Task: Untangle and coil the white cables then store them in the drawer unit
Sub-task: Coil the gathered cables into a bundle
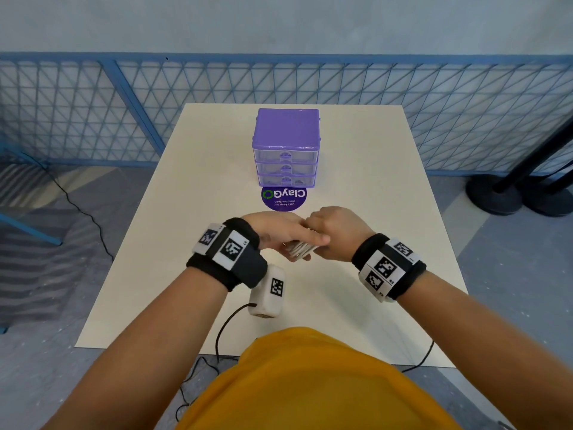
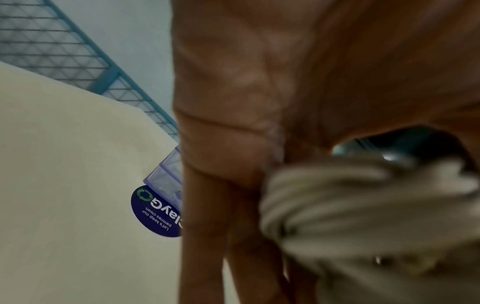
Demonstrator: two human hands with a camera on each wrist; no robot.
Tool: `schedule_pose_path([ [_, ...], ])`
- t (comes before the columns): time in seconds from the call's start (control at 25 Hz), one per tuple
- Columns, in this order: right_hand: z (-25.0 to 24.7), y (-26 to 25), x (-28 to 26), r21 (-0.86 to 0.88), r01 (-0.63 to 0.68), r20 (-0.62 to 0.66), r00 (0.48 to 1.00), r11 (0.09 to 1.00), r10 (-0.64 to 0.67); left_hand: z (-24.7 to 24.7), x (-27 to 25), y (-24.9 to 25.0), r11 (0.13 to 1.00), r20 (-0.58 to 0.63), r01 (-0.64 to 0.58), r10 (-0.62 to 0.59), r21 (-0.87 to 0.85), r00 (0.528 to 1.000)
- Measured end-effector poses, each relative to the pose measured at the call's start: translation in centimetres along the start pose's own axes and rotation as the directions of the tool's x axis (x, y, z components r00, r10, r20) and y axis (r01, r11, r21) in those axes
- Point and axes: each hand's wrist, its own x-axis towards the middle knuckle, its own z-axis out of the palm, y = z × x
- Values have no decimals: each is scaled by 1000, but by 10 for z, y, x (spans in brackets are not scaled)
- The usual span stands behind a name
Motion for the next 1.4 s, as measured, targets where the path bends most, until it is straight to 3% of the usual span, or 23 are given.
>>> schedule_pose_path([
  [0.12,5,-3,7,-168,163,-12,986,972,-167,12,8,0,996,-26,90,-90,14,996],
  [0.28,7,-3,7,-238,236,62,972,942,-228,17,9,-8,997,-71,77,-78,-28,994],
  [0.36,12,-5,8,-252,210,70,978,945,-199,19,11,-11,996,-106,84,-83,10,991],
  [0.44,19,-8,11,-221,131,90,989,966,-114,18,12,-14,993,-138,99,-90,59,986],
  [0.56,22,-20,13,-191,-29,15,999,981,33,10,11,-18,983,-154,127,-107,132,982],
  [0.68,20,-31,19,-137,-150,59,985,979,159,2,6,-23,974,-160,163,-137,160,977],
  [0.92,21,-42,36,-180,-102,203,969,978,138,-10,-11,-38,989,-74,125,-119,82,990],
  [1.04,22,-41,41,-164,-63,228,969,984,100,-18,-13,-46,986,-99,133,-123,102,988],
  [1.16,19,-33,49,-48,-98,162,981,994,104,-26,-13,-44,993,-160,113,-108,20,981],
  [1.24,13,-21,53,154,-192,97,979,969,179,-34,-11,-39,994,-231,104,-104,-14,967],
  [1.32,11,-8,58,397,-284,-13,949,873,315,-45,-5,-35,996,-310,85,-89,-25,947],
  [1.4,13,11,70,608,-313,-94,884,730,457,-57,1,-33,996,-376,53,-76,-69,924],
])
